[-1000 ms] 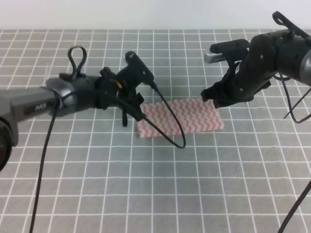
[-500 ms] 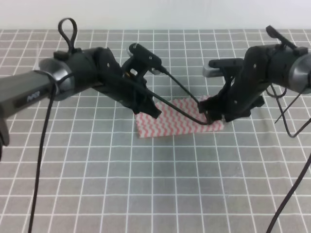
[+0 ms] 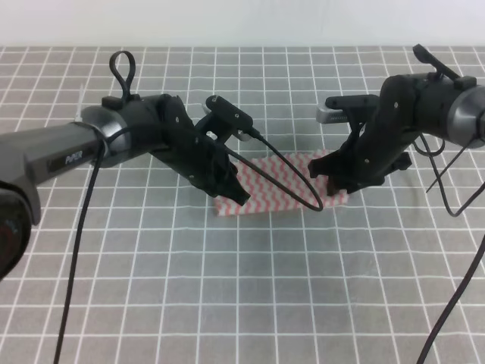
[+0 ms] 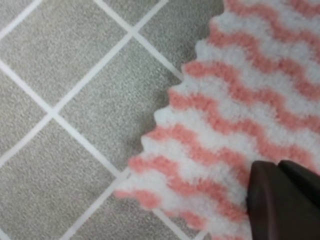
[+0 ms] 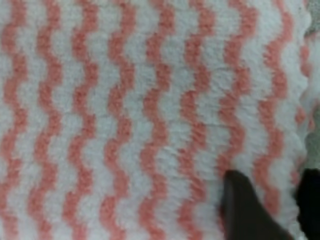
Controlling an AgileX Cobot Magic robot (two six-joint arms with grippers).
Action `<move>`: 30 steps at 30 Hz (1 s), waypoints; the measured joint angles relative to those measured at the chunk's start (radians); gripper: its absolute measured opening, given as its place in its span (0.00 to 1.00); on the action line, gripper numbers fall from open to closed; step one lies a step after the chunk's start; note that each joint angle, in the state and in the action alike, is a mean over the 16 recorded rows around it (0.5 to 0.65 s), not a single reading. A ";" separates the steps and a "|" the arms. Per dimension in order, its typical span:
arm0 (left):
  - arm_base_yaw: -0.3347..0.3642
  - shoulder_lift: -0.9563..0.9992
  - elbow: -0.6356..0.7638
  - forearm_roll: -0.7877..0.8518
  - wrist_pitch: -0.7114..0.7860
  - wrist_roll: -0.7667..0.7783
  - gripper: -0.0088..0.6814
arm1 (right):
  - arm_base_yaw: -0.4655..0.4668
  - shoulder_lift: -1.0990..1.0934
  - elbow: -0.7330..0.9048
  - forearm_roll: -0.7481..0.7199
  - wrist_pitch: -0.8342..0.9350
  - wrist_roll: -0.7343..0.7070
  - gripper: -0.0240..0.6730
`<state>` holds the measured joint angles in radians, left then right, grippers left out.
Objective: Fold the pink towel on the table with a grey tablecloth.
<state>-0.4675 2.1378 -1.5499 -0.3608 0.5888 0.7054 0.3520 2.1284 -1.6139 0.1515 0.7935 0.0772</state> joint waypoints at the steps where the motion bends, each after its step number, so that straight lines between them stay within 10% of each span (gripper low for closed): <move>1: 0.000 0.003 0.000 0.001 0.002 0.000 0.01 | 0.000 0.000 -0.003 0.001 0.002 -0.002 0.32; 13: 0.001 0.012 0.001 0.006 0.013 -0.002 0.01 | 0.000 0.001 -0.091 0.049 0.080 -0.074 0.05; 30: 0.039 -0.166 0.001 0.007 0.031 0.000 0.01 | 0.024 0.005 -0.164 0.209 0.152 -0.204 0.02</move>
<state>-0.4286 1.9719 -1.5493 -0.3538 0.6196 0.7055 0.3756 2.1334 -1.7778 0.3610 0.9453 -0.1272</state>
